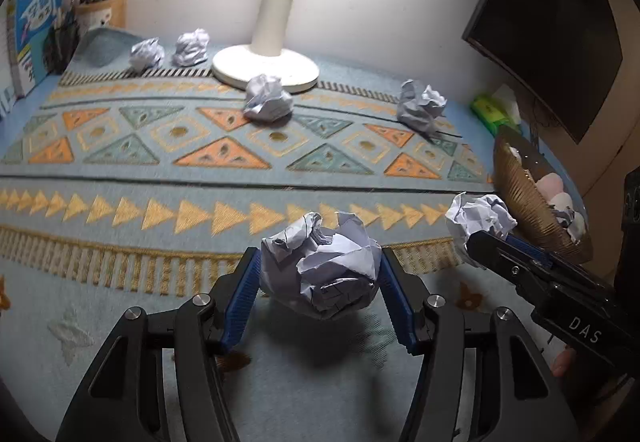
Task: Organize objects
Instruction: 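Carry both paper balls to the glass bowl and open both tools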
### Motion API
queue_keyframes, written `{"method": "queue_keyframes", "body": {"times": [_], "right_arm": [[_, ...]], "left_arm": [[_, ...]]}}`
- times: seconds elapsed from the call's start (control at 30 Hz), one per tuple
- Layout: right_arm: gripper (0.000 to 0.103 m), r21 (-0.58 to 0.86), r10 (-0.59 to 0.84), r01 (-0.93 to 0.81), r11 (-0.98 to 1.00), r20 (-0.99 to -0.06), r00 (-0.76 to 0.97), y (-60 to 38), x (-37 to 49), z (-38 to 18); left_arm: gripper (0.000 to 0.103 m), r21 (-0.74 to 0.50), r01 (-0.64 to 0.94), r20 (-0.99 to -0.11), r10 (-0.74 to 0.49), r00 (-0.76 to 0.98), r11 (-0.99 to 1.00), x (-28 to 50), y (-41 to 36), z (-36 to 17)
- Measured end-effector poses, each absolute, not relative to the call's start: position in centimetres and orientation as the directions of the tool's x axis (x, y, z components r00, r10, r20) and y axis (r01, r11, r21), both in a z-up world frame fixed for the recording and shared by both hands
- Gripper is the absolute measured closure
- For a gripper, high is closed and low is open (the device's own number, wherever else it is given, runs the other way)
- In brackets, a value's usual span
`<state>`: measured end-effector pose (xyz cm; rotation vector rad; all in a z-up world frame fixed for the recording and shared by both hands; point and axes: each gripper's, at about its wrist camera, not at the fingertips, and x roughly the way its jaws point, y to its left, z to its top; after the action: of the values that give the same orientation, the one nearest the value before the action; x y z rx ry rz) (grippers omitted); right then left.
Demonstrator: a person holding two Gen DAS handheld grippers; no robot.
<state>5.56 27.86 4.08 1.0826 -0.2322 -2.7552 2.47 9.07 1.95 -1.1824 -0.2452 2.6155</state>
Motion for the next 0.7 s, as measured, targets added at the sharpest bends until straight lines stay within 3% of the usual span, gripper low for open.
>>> {"method": "queue_keyframes", "body": {"times": [0.33,0.47,0.7], "right_arm": [[0.061,0.235,-0.023,-0.13,-0.963,-0.554,-0.833,40.5,6.8,12.0],[0.061,0.22,0.092,-0.251,-0.943,-0.553,-0.828,45.3,5.8,12.9],[0.061,0.178,0.189,-0.346,-0.921,-0.573,-0.798,49.4,3.7,13.2]], "left_arm": [[0.047,-0.225,-0.434,-0.573,0.479,-0.665,-0.872,-0.3,21.7,11.2],[0.047,-0.206,-0.508,-0.551,0.528,-0.647,-0.837,-2.0,26.7,12.0],[0.047,-0.278,-0.566,-0.547,0.613,-0.571,-0.776,-5.6,32.2,11.0]]}}
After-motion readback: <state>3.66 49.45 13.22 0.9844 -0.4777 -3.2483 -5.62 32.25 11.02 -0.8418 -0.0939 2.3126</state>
